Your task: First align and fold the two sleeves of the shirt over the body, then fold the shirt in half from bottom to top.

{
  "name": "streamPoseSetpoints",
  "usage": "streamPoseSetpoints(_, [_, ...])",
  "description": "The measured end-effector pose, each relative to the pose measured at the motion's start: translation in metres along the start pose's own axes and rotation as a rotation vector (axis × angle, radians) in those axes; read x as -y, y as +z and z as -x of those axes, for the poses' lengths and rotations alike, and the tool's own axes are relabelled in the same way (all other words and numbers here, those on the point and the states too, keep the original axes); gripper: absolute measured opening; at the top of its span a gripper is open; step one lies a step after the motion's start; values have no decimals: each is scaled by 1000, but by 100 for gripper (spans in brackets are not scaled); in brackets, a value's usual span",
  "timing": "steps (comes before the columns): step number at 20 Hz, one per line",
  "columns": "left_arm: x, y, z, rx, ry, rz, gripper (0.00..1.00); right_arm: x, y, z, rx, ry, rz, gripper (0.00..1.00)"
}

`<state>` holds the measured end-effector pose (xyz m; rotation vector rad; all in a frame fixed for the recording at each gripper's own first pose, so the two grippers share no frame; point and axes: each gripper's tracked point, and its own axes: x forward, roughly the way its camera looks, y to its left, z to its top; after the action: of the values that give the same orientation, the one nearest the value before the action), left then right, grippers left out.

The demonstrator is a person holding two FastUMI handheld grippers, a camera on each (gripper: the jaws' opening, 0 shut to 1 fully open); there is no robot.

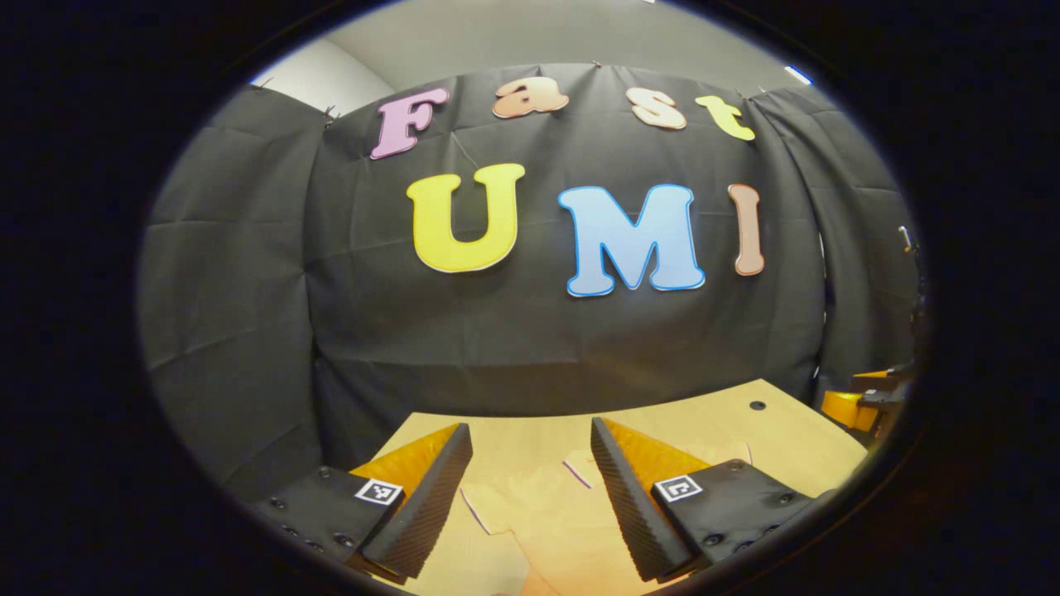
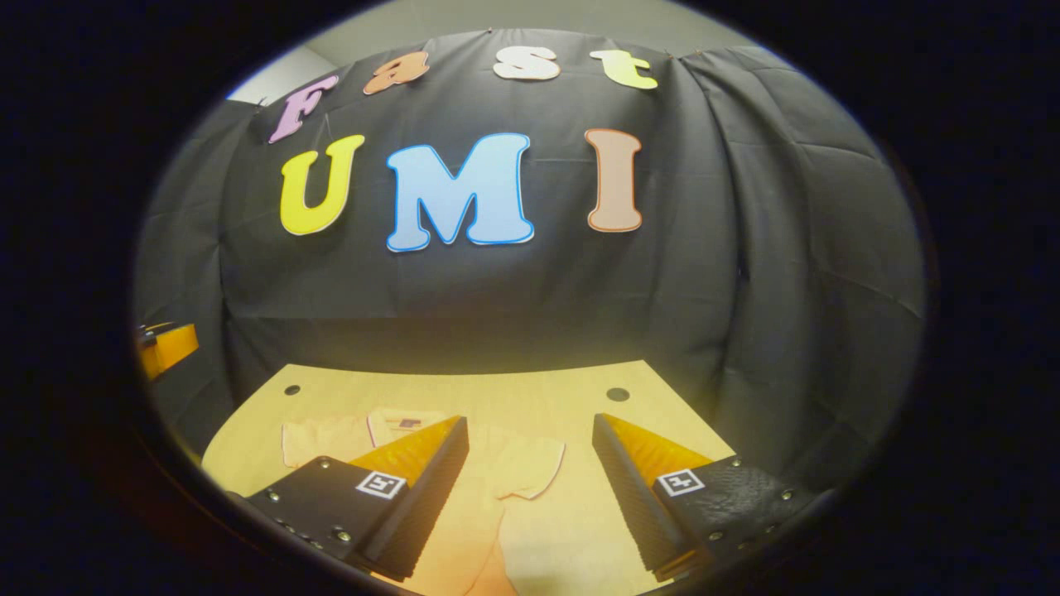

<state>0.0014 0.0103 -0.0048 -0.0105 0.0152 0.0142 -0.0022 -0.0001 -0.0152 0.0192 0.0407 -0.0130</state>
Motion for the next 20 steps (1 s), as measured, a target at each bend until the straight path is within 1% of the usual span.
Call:
streamPoseSetpoints(1, [-1, -1, 0, -1, 2, 2, 93, 0, -3, -1, -7, -1, 0, 95])
streamPoseSetpoints(5, [-3, -1, 0, -1, 5, 6, 93, 1, -13, -9, -38, -3, 14, 95])
streamPoseSetpoints(8, [-1, -2, 0, -2, -2, 7, 93, 9, -25, -32, -84, -22, 34, 94])
streamPoseSetpoints(10, [0, -3, 0, -5, -3, 10, 93, 11, -34, -53, -126, -20, 15, 95])
streamPoseSetpoints(14, [-7, -10, 1, -22, 14, 29, 93, 15, -65, -98, -241, -20, -30, 95])
streamPoseSetpoints(15, [-10, -13, 2, -28, 23, 30, 93, 17, -76, -108, -278, -27, -39, 94])
streamPoseSetpoints(17, [-18, -17, 4, -35, 45, 28, 93, 19, -101, -129, -347, -27, -58, 89])
streamPoseSetpoints(20, [-27, -25, 5, -56, 72, 38, 93, 26, -135, -154, -445, -45, -67, 89])
